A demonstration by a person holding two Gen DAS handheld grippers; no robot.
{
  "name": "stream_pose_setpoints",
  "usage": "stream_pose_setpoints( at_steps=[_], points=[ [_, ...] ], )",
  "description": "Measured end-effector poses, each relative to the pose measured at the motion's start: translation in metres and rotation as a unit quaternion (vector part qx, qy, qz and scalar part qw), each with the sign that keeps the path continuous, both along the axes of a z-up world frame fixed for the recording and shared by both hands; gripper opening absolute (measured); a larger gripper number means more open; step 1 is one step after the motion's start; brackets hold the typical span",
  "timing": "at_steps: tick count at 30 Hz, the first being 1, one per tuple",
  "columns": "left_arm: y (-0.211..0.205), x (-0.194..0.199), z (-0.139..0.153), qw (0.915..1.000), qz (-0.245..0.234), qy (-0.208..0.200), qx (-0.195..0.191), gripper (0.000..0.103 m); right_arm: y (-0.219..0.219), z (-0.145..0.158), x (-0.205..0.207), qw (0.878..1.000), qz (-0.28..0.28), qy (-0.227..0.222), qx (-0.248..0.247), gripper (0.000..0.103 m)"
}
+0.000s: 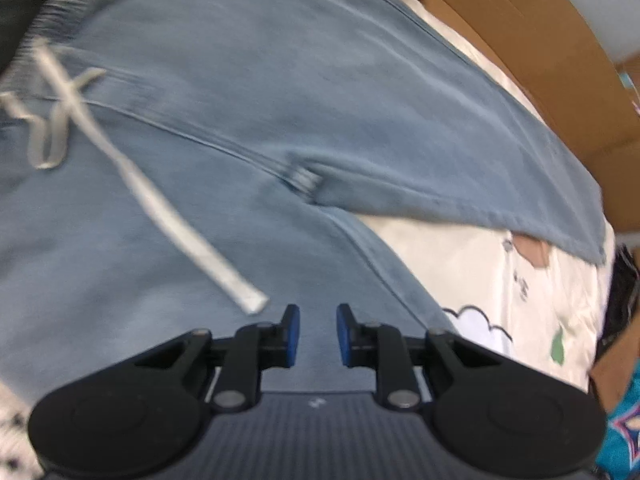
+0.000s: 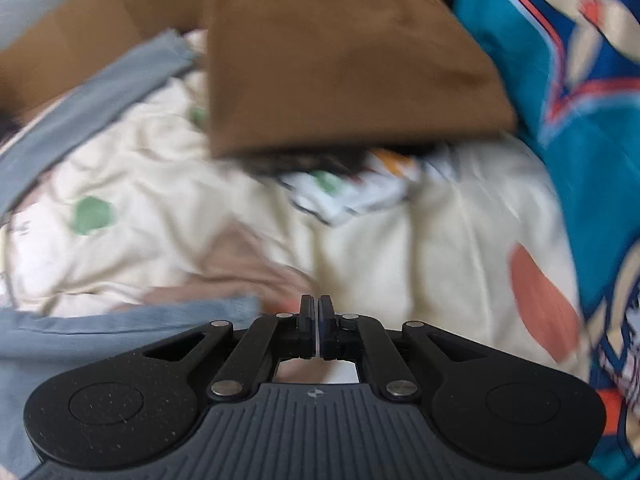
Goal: Fold clothes
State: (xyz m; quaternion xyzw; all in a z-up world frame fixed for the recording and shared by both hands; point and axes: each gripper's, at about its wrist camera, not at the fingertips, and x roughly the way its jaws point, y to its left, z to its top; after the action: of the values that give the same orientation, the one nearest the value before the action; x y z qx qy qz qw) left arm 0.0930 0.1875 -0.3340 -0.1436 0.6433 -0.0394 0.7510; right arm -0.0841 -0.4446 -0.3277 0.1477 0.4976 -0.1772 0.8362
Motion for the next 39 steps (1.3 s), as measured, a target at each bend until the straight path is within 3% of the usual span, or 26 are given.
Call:
stream_pose_setpoints(
  at_steps=[6,8,10,12,13,17,24,29,36,39],
  points=[
    [-0.044,0.021,-0.029,0.9942,-0.106,0.006,-0.017,0.020,0.053,0.006,0.043,0.992,0.116,0.000,0.047,0.002],
    [-0.061,0.026,-0.032,0.9889,-0.148,0.004,-0.015,0.022,0.074,0.003,0.059,0.988,0.142,0.006,0.060,0.010],
    [-0.077,0.030,-0.034,0.9826,-0.185,0.008,-0.013,0.027,0.095,0.000,0.072,0.983,0.169,0.014,0.071,0.026],
    [-0.093,0.032,-0.034,0.9759,-0.217,0.017,-0.017,0.028,0.114,-0.003,0.082,0.977,0.198,0.023,0.077,0.026],
    [-0.100,0.032,-0.033,0.9720,-0.234,0.016,-0.017,0.030,0.122,-0.005,0.087,0.973,0.215,0.028,0.080,0.032],
    [-0.129,0.027,-0.029,0.9491,-0.315,0.001,-0.015,0.049,0.147,-0.017,0.098,0.957,0.275,0.041,0.079,0.042],
    [-0.181,0.016,-0.038,0.9106,-0.412,-0.023,-0.010,0.049,0.162,-0.045,0.103,0.942,0.328,0.049,0.058,0.043],
    [-0.208,0.000,-0.038,0.8823,-0.468,-0.040,-0.025,0.051,0.173,-0.045,0.101,0.928,0.367,0.056,0.038,0.043],
    [-0.226,-0.019,-0.045,0.8457,-0.532,-0.046,-0.006,0.051,0.186,-0.049,0.099,0.899,0.430,0.085,0.014,0.043],
    [-0.229,-0.024,-0.049,0.8318,-0.553,-0.045,0.005,0.051,0.190,-0.054,0.101,0.895,0.437,0.090,0.006,0.043]
  ],
)
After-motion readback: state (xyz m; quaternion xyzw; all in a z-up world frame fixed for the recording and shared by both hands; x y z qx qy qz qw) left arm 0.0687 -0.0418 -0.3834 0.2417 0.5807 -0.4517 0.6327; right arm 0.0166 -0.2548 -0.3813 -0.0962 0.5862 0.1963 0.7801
